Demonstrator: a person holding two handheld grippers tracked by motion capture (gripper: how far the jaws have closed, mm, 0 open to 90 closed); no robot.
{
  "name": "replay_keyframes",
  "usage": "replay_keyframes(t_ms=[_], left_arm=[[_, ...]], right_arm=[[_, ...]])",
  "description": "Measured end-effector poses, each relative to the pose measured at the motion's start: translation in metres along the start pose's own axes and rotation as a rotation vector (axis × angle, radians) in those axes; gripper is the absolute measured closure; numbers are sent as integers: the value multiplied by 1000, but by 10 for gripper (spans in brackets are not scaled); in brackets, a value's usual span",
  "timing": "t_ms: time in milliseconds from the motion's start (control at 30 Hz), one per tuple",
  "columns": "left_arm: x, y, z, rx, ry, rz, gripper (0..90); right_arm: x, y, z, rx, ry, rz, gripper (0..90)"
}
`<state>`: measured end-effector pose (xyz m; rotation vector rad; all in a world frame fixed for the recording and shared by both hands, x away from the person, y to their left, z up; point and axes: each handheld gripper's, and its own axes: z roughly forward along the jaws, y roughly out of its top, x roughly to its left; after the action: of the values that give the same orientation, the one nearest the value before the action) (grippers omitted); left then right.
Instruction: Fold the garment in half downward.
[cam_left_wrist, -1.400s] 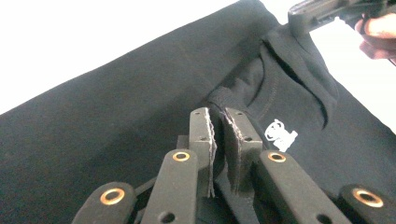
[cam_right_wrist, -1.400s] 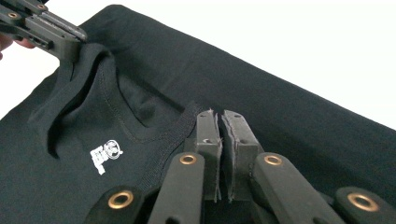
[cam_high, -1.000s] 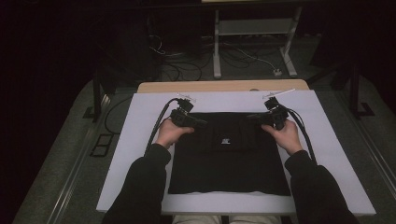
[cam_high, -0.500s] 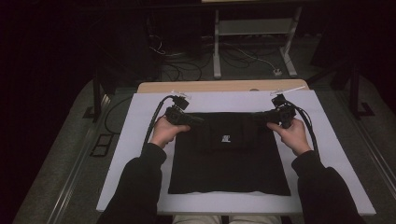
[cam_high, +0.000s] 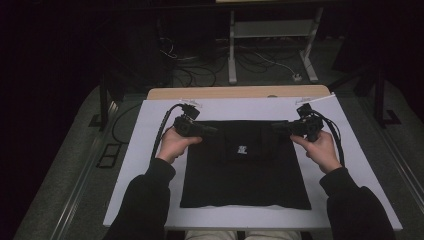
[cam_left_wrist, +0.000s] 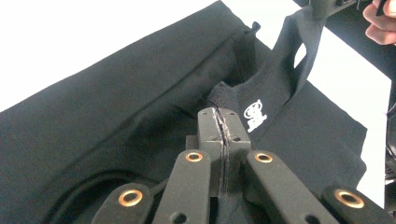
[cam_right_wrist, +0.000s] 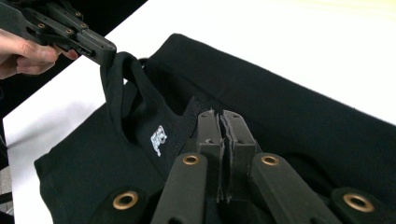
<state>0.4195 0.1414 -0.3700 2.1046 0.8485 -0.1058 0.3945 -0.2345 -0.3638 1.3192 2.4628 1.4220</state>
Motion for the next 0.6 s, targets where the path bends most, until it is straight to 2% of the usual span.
replay_keyframes(t_ms=[133,333,433,600], left_arm=[[-2,-8,-2,-20,-12,-18,880],[-8,-21,-4,-27,-22,-16,880],[-11,-28,-5,-36,-27,-30,880],[-14,-42,-4,-43,-45,-31,880]], right_arm=[[3,-6,-5,-1,6,2,858],[7,-16,-14,-4,20,4,858],[9,-22,-16,-1,30,5,858],[11,-35,-17,-11,61,14,858]])
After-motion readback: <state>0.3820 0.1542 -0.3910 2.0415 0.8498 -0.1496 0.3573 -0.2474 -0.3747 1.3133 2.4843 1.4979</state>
